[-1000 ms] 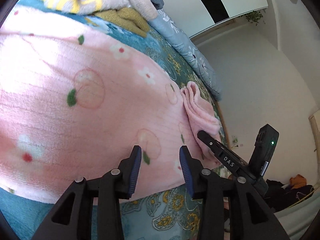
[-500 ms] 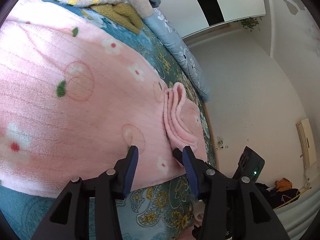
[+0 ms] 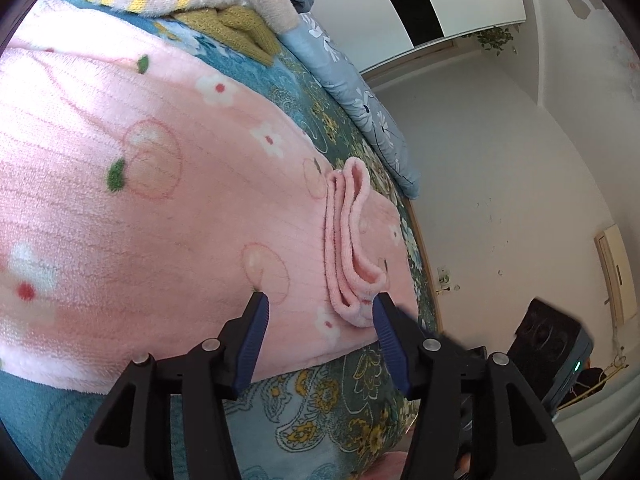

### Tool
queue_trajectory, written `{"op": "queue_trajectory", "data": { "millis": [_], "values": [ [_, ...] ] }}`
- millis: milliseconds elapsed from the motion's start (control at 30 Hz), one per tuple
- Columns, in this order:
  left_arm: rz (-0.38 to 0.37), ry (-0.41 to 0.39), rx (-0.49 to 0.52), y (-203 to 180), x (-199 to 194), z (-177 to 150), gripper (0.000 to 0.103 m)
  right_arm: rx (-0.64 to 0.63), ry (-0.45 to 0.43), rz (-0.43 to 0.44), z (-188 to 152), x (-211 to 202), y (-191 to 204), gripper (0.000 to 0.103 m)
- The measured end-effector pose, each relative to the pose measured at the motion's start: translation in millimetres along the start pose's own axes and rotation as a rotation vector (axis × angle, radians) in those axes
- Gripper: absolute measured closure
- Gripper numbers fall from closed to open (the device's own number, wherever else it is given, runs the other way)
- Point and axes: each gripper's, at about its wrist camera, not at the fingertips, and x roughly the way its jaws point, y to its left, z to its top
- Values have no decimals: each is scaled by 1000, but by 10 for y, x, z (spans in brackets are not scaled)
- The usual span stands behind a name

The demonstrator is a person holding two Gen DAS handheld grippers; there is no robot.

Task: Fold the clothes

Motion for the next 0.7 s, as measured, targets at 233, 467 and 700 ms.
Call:
{"op": "queue_trajectory", "data": {
  "millis": [233, 467, 700],
  "values": [
    [-41, 23, 50, -49, 38, -112, 39, 153, -120, -39, 194, -190, -697, 52],
    [-8, 36, 40, -170, 196, -68, 33, 341, -178, -98, 176, -551, -1274, 48],
    [73, 114, -44, -280, 636, 242, 33, 469, -129, -46, -44, -592, -1634, 46]
  ]
}}
